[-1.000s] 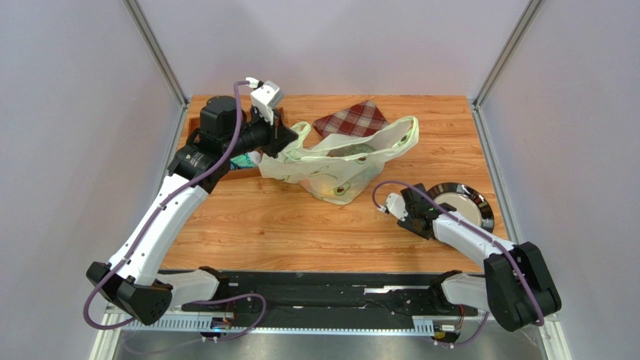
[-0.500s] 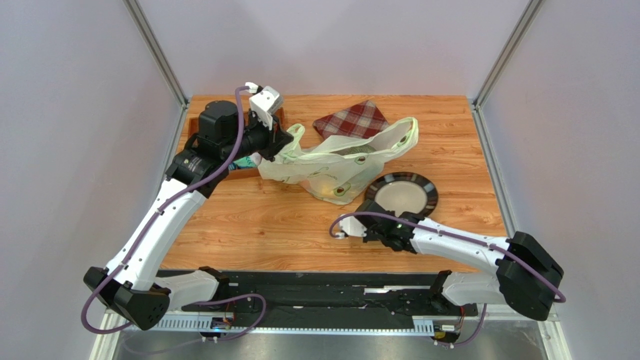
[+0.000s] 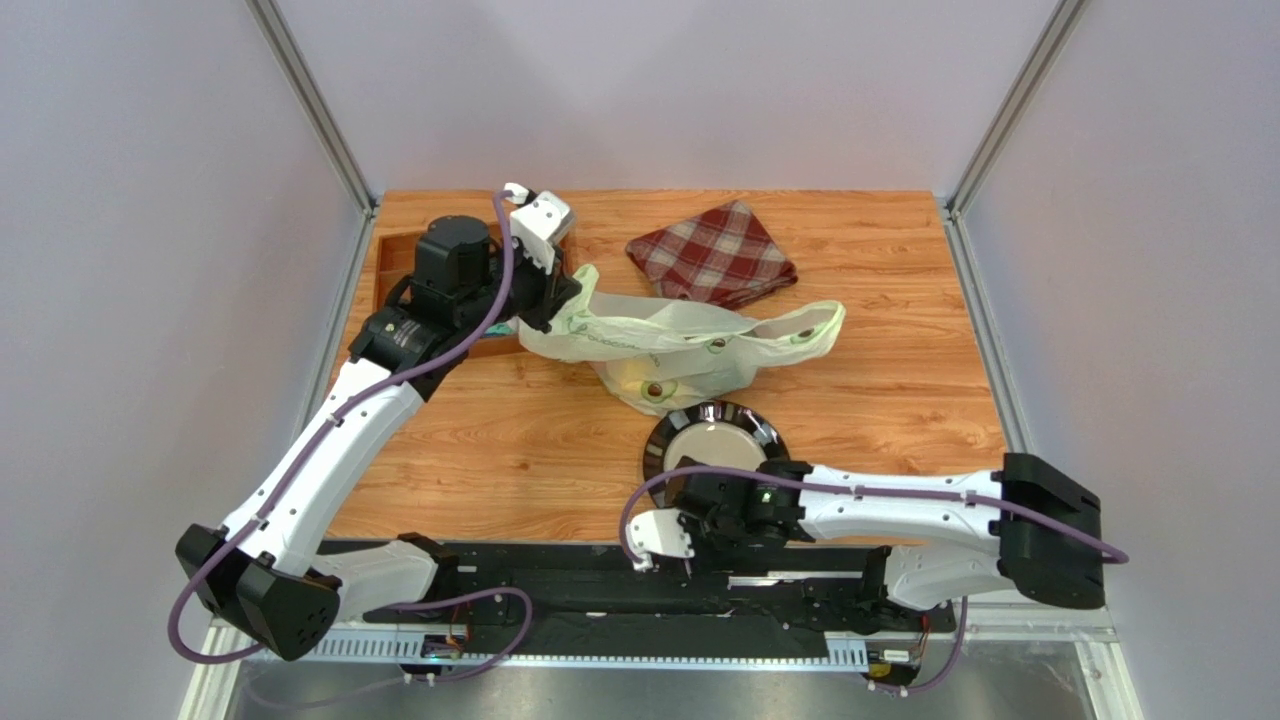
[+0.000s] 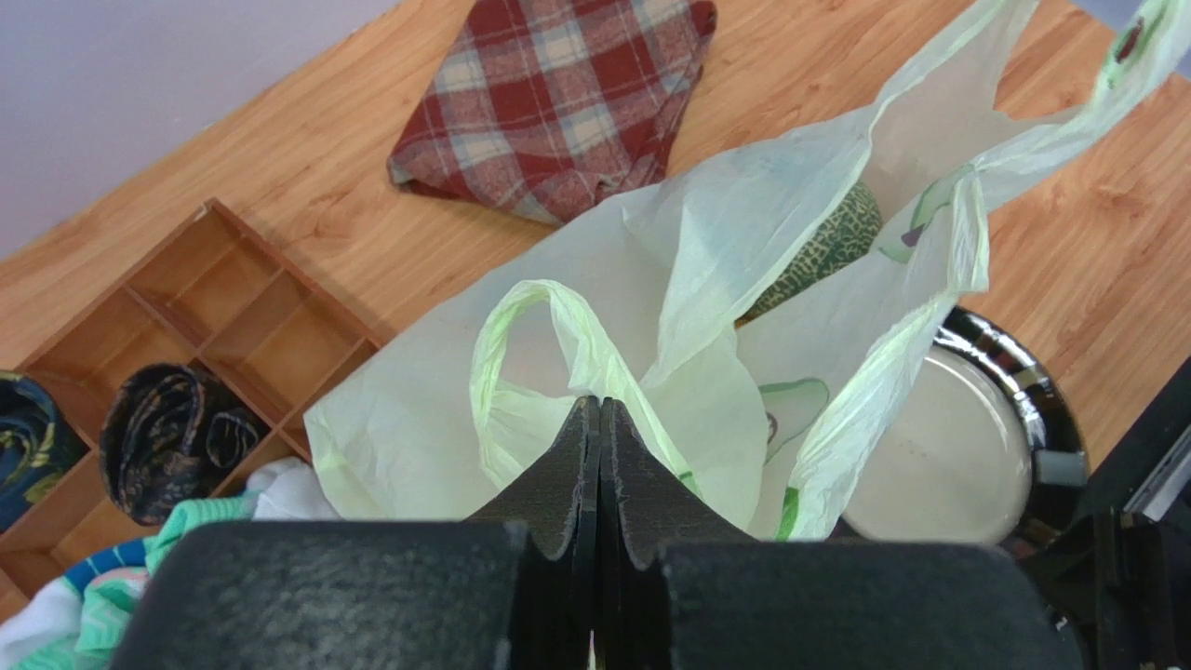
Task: Take the fake fruits out of the plastic bag
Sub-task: Move the plate to the center of the board, then adjust the plastic bag at the center of the board.
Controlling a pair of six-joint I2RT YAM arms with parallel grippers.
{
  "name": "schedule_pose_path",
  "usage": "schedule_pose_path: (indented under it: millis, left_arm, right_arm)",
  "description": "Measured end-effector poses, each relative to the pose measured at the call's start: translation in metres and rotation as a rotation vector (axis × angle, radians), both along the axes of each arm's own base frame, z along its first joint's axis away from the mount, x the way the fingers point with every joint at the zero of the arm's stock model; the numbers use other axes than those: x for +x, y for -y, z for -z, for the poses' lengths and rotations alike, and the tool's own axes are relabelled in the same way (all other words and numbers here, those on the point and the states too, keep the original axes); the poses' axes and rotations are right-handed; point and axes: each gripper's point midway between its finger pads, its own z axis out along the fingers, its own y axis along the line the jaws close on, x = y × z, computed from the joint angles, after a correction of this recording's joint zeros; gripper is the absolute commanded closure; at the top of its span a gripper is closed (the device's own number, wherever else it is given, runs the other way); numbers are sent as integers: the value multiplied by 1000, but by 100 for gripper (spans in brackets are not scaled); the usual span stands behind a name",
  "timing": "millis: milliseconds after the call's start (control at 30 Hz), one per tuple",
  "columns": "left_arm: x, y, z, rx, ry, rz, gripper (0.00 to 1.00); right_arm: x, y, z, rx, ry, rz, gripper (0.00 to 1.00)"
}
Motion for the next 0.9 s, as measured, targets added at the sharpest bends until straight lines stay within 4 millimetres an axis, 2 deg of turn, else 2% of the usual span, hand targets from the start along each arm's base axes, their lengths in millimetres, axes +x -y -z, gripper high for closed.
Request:
schedule_pose_path:
  millis: [67,167,267,333,433,567,667,733,767,833,900]
  left_arm:
    - [0,0,8,4,-14,-2,100]
    - [-1,0,12,3,-28,-5,100]
    - [-1,0,12,-1,-32,-8,100]
    - [-1,-1,13,2,-34,-12,100]
    - [-5,-3,14,8,-37,-11,100]
    - [-18,-9,16,16,-45,-4,100]
    - [-30,-13,13,25,-40,16,100]
    - [-39,-16,9,30,-31,36,100]
    - [-44,-17,8,30,-28,47,100]
    - [-57,-18,6,32,-33,78,100]
    - [-68,-20,7,34,-34,103,100]
  right_arm:
    - [-21,10,12,-60,-96,-34,35]
    - [-33,16,9,-112,-165,-39,34]
    - [-29,15,-13,-123,-189,-9,34]
    - [-18,9,-40,-93,-194,32,34]
    - [4,0,-90,-1,-163,94,34]
    - [45,-16,-193,241,-18,181,33]
    - [77,-10,-250,396,88,282,33]
    - [112,5,-267,452,161,402,33]
    - [132,16,-269,459,198,474,33]
    - [166,32,-259,436,245,585,34]
    - [190,39,-239,389,250,650,33]
